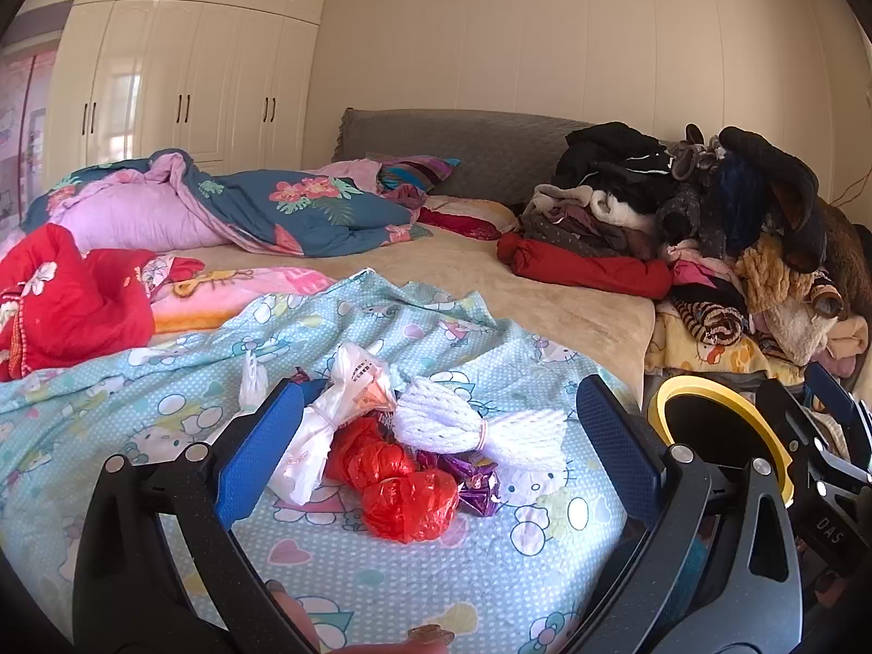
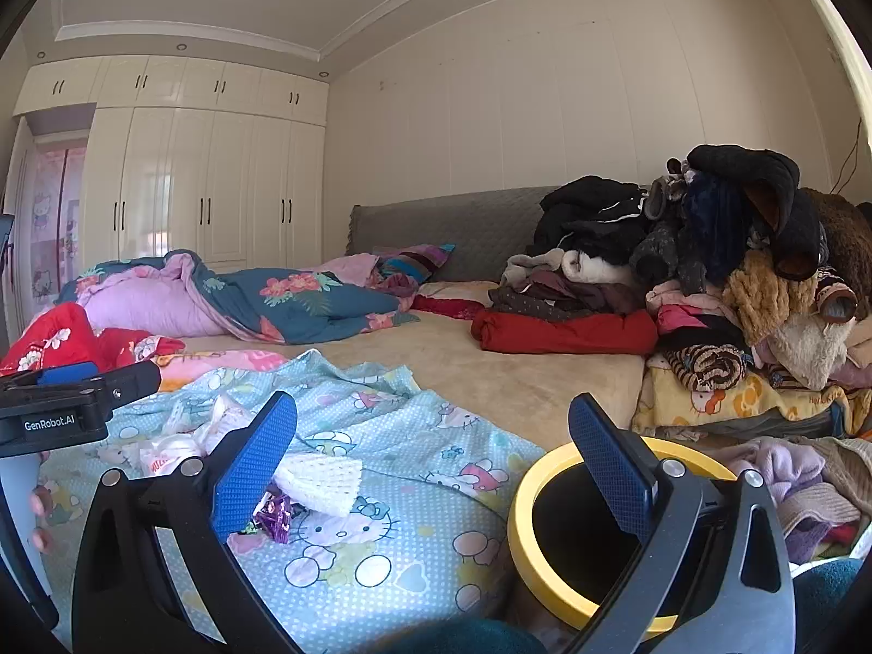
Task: Collect trash
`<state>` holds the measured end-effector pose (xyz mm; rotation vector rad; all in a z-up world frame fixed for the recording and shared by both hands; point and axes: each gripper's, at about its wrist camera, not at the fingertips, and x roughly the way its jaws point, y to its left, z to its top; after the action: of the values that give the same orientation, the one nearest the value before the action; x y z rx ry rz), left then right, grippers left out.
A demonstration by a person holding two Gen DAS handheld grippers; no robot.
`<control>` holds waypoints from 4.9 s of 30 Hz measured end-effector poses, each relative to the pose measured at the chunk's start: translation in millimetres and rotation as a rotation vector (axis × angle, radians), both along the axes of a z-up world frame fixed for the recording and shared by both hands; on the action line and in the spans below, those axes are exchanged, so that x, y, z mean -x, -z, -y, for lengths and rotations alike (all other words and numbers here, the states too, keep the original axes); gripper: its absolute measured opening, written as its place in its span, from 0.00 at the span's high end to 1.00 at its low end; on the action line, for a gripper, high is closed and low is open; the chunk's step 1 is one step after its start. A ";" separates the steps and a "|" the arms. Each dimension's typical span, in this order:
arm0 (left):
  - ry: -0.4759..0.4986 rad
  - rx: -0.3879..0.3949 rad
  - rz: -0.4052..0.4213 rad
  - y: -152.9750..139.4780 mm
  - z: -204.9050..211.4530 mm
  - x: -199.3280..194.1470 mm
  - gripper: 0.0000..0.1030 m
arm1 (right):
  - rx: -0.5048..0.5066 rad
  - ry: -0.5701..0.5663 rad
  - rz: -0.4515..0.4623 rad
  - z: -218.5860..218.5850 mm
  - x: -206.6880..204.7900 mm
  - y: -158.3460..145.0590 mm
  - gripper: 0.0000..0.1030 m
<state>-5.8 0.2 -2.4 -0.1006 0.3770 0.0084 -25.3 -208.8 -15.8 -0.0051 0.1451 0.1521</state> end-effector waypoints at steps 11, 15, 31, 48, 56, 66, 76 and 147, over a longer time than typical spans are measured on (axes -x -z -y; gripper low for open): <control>0.003 0.004 -0.005 -1.2 -3.6 -0.2 0.11 | -0.001 0.001 -0.001 -0.1 -0.5 0.5 0.06; 0.003 0.006 -0.004 -1.6 -4.3 -0.6 0.11 | -0.002 -0.001 -0.002 0.0 -0.4 0.7 0.06; -0.003 0.008 -0.004 -3.2 -1.9 1.7 0.11 | -0.002 -0.001 0.001 -0.1 0.0 1.3 0.06; -0.044 0.048 -0.014 6.0 -16.9 -4.6 0.11 | 0.030 -0.129 -0.052 -19.5 -11.5 6.5 0.06; -0.137 0.101 -0.026 8.5 -52.8 -8.0 0.11 | 0.098 -0.296 -0.158 -59.7 -39.6 10.3 0.06; -0.214 0.172 -0.080 26.5 -106.1 -17.5 0.11 | 0.256 -0.473 -0.179 -111.6 -61.9 14.1 0.06; -0.136 0.232 -0.177 55.8 -131.9 -36.5 0.11 | 0.387 -0.517 -0.276 -123.4 -114.6 33.5 0.06; 0.240 0.150 -0.164 11.6 25.1 -88.6 0.71 | -0.207 -0.178 -0.452 92.6 -141.2 8.1 0.72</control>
<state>82.8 -24.9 -14.0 -0.2029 0.5520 -0.2504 115.9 -301.5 -23.9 0.2246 0.5808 0.3449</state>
